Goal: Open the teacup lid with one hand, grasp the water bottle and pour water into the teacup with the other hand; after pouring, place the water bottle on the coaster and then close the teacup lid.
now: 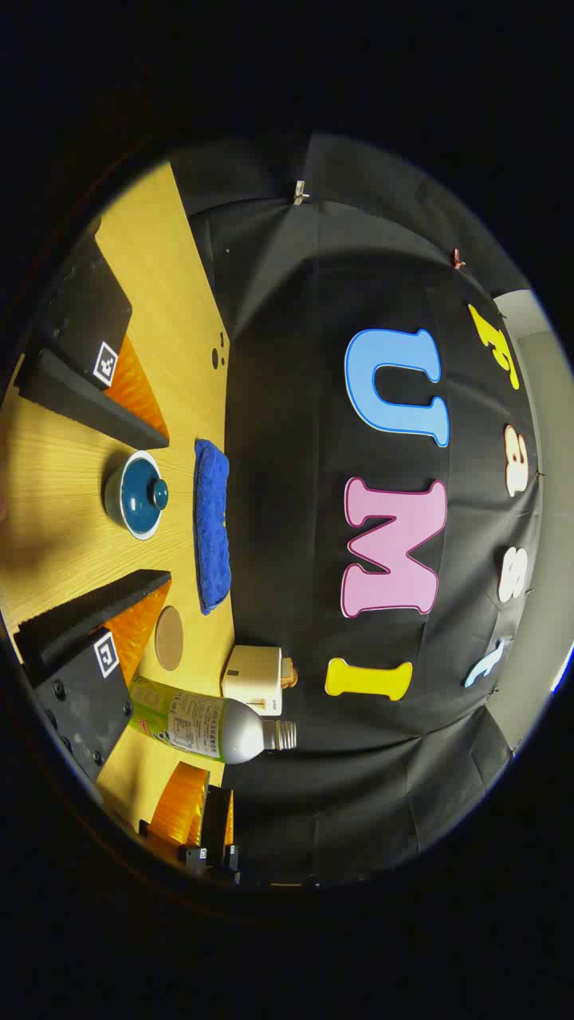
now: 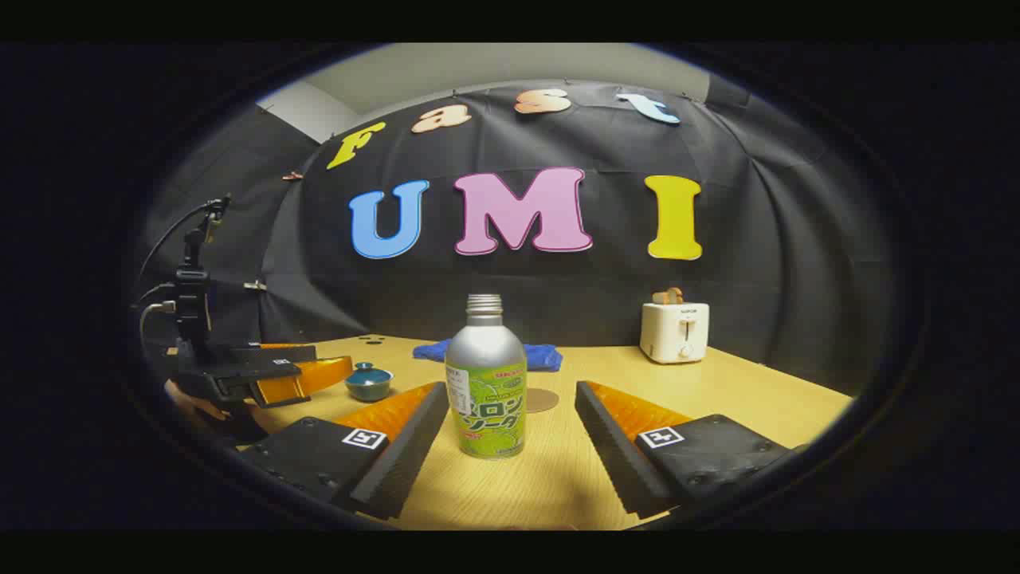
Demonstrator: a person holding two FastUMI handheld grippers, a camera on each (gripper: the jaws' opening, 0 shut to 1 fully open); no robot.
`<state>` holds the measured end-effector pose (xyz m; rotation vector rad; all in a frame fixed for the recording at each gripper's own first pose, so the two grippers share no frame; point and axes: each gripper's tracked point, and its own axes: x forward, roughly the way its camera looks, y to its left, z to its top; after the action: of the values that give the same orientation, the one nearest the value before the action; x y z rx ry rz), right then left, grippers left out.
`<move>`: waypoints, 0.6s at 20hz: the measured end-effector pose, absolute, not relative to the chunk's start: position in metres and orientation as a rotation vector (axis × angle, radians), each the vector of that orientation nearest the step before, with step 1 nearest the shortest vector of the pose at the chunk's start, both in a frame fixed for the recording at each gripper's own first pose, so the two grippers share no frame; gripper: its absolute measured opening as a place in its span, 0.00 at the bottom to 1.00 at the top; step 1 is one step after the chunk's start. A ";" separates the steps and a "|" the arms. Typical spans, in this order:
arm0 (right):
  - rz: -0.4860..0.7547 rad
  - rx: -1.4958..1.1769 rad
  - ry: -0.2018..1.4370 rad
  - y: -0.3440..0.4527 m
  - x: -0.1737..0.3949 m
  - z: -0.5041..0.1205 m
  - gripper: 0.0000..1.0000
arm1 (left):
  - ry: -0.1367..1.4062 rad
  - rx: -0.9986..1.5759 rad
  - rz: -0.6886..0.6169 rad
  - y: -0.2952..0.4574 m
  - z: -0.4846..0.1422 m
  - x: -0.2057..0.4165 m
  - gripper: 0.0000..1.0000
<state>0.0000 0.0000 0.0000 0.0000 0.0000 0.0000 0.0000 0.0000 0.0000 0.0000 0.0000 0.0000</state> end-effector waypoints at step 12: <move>0.031 0.046 0.049 0.002 0.003 -0.007 0.99 | 0.001 -0.001 0.011 0.001 -0.001 0.001 0.96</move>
<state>0.0033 0.0021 -0.0071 0.0463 0.0485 0.0309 0.0009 0.0014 -0.0010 -0.0010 0.0012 0.0109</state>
